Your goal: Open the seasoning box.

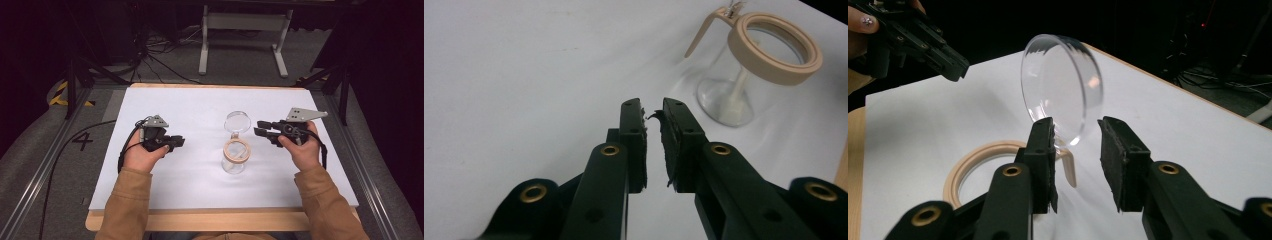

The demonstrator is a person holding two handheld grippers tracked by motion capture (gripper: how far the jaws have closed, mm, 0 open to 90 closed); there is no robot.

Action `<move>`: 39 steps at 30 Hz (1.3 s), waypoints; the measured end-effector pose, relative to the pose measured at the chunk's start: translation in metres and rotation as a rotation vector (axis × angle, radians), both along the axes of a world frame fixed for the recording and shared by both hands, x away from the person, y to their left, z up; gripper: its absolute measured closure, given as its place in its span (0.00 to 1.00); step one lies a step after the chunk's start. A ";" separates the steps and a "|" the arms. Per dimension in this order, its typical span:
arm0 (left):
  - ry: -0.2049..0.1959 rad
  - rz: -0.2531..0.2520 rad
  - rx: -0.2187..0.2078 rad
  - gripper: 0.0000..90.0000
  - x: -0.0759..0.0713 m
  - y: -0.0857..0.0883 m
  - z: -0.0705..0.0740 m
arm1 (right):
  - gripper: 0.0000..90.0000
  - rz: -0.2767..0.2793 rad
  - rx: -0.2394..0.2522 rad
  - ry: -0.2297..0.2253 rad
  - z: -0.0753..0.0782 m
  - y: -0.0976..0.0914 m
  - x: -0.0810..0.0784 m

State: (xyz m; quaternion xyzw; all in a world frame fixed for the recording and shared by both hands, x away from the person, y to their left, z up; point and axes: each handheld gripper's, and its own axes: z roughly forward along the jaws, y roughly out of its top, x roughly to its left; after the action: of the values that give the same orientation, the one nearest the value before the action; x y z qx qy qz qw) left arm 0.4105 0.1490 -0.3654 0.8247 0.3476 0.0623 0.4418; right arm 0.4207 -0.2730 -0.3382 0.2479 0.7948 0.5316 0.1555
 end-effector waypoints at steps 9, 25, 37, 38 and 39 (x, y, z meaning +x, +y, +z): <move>0.023 0.012 0.019 0.82 0.003 0.007 0.001 | 0.63 -0.126 -0.093 0.069 0.004 -0.050 0.001; 0.047 0.112 0.141 0.71 0.022 0.017 -0.021 | 0.53 -0.283 -0.277 0.169 -0.037 -0.103 0.022; 0.099 0.101 0.159 0.65 0.033 0.019 -0.044 | 0.50 -0.249 -0.246 0.278 -0.076 -0.113 0.036; 0.107 0.093 0.160 0.64 0.034 0.019 -0.045 | 0.49 -0.247 -0.244 0.278 -0.079 -0.113 0.038; 0.107 0.095 0.159 0.63 0.034 0.019 -0.046 | 0.49 -0.244 -0.230 0.282 -0.082 -0.113 0.039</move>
State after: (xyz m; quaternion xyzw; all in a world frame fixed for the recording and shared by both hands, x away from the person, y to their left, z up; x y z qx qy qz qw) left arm 0.4443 0.1678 -0.4112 0.8419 0.4031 0.0665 0.3526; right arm 0.4594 -0.3861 -0.4205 0.3946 0.8282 0.3750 0.1333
